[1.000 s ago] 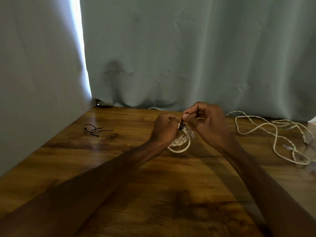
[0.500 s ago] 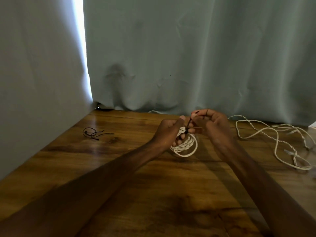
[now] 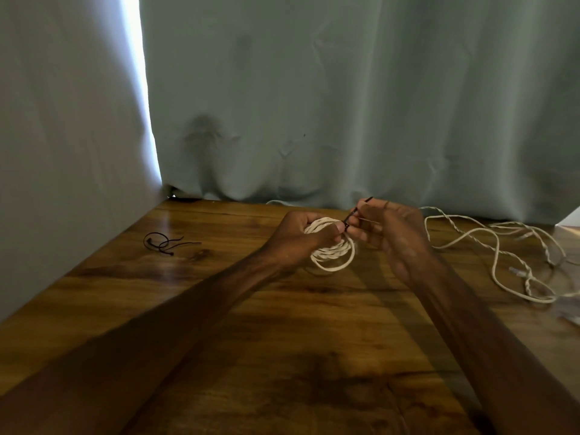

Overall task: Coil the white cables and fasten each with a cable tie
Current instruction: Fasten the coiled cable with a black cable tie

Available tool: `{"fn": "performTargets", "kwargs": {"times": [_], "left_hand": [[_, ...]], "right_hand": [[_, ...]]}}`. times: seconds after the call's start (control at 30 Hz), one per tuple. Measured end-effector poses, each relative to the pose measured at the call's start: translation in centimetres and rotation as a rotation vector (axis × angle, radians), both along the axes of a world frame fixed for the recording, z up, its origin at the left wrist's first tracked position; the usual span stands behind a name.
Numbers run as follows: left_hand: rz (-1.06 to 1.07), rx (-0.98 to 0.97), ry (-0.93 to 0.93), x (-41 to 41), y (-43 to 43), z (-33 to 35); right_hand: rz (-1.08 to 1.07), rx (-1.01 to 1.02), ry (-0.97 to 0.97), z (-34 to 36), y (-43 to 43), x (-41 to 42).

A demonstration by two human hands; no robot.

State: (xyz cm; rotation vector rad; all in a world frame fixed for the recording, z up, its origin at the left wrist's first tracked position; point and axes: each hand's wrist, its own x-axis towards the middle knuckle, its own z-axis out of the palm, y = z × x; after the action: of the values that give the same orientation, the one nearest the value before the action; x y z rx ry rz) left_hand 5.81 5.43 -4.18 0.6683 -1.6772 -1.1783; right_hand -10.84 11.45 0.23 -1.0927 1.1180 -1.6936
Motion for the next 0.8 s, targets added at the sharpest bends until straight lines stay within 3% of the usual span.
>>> {"fn": "performTargets", "kwargs": {"times": [0.3, 0.43, 0.57, 0.8], "left_hand": [[-0.133, 0.144, -0.018, 0.4, 0.1, 0.8], [-0.214, 0.189, 0.023, 0.5, 0.4, 0.9], [-0.242, 0.202, 0.068, 0.4, 0.8, 1.3], [-0.258, 0.217, 0.085, 0.5, 1.2, 1.7]], "right_hand": [[0.071, -0.164, 0.228, 0.5, 0.4, -0.7], [-0.045, -0.378, 0.504, 0.7, 0.4, -1.0], [-0.075, -0.444, 0.676, 0.7, 0.0, -1.7], [0.075, -0.505, 0.855, 0.7, -0.1, -2.7]]}}
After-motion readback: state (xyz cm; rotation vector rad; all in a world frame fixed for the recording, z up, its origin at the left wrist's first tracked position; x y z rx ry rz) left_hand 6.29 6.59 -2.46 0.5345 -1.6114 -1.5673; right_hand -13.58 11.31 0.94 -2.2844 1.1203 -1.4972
